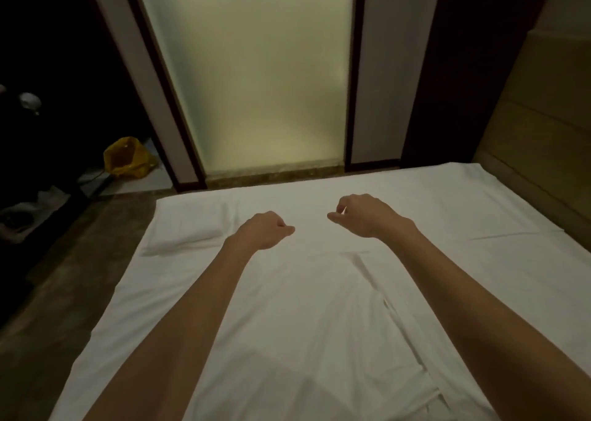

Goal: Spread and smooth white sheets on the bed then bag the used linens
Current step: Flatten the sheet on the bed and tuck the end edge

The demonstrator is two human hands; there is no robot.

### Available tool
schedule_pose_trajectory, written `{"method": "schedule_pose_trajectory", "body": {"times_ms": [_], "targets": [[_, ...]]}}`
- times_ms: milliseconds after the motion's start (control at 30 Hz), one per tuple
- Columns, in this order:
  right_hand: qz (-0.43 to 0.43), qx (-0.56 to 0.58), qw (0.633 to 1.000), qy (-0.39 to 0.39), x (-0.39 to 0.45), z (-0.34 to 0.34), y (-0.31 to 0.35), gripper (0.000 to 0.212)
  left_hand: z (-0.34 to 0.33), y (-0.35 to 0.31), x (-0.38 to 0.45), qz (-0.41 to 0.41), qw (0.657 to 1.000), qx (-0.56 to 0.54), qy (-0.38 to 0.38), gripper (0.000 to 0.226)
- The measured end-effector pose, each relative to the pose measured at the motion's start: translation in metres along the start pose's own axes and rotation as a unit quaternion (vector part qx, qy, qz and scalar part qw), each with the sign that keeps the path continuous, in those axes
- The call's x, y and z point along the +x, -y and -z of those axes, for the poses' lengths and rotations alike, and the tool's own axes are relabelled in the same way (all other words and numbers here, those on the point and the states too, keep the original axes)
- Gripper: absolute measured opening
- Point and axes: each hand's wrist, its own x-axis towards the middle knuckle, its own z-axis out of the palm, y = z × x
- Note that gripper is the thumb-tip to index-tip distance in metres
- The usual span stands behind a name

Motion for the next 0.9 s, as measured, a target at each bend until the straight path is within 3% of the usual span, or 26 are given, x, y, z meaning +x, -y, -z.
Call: {"method": "schedule_pose_trajectory", "body": {"times_ms": [167, 433, 667, 900], "targets": [[-0.06, 0.029, 0.998, -0.017, -0.01, -0.013, -0.028, 0.044, -0.001, -0.019, 0.022, -0.044, 0.999, 0.018, 0.026, 0.038], [-0.127, -0.012, 0.989, 0.074, -0.019, -0.041, -0.11, 0.043, -0.017, -0.077, 0.046, -0.067, 0.998, 0.001, -0.006, 0.04], [-0.076, -0.032, 0.991, 0.102, 0.006, -0.037, -0.163, 0.047, -0.069, -0.104, 0.057, -0.005, 0.999, -0.031, -0.03, 0.037], [-0.001, -0.023, 0.992, 0.123, 0.043, -0.051, -0.157, 0.046, -0.125, -0.085, 0.052, 0.073, 0.997, -0.012, -0.011, 0.037]]}}
